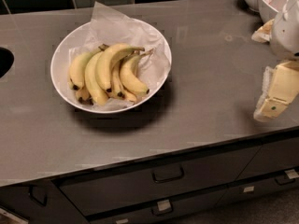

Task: Pick banana from white bowl

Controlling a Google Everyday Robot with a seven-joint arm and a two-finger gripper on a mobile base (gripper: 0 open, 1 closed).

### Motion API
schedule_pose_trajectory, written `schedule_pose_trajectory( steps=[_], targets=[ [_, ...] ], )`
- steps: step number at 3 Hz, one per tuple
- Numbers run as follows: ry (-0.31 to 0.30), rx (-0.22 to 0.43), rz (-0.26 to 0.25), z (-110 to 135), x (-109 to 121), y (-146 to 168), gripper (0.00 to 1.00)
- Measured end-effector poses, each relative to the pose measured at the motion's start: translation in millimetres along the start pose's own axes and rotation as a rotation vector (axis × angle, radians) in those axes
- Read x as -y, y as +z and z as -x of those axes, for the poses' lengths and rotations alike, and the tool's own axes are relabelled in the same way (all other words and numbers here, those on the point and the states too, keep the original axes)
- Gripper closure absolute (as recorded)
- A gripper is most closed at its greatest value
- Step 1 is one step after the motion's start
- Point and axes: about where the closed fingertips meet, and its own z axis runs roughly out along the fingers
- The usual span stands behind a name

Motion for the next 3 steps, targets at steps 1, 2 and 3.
schedule_pose_trajectory(
  steps=[1, 2, 3],
  targets=[
    [0.0, 0.0, 0.0, 0.1, 0.0, 0.0, 0.0],
    [-0.043, 0.009, -0.007, 14.4, 3.4, -2.0, 0.0],
    [-0.175, 0.05, 0.015, 51.4, 9.4, 0.6, 0.0]
  ],
)
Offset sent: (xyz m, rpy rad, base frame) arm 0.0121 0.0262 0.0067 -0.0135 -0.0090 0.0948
